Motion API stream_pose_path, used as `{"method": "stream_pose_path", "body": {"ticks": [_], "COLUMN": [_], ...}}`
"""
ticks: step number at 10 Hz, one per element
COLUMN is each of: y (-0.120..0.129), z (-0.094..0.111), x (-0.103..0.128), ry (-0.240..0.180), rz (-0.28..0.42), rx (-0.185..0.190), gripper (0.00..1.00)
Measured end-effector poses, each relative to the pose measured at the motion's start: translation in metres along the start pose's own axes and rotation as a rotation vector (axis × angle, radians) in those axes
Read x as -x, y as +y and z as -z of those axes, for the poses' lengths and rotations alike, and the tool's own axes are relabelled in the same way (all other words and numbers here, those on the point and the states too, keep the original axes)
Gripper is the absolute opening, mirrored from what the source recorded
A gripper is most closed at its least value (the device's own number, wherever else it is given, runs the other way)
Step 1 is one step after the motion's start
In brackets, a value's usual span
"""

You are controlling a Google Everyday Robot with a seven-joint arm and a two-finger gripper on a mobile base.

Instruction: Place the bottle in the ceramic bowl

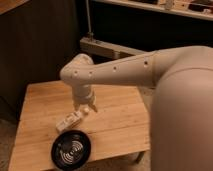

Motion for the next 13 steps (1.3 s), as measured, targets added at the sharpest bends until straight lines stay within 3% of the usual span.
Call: {"method": "stream_pose_path", "body": {"ticks": [2, 4, 7, 10, 12, 13], "y": [0.004, -0.001, -0.002, -0.002, 0.001, 0.006], "z": [0.006, 0.011, 0.017, 0.025, 0.026, 0.03], "x": [-0.003, -0.01, -0.015, -0.016, -0.015, -0.01], "ry": [-0.035, -0.043, -0.058, -0.111, -0.135, -0.17], "rz": [0.179, 0.447, 0.764, 0.957, 0.985, 0.995], "rx": [0.074, 0.176, 0.326, 0.427, 0.423, 0.429], "gripper": [0.65, 0.65, 0.65, 0.65, 0.65, 0.65]}}
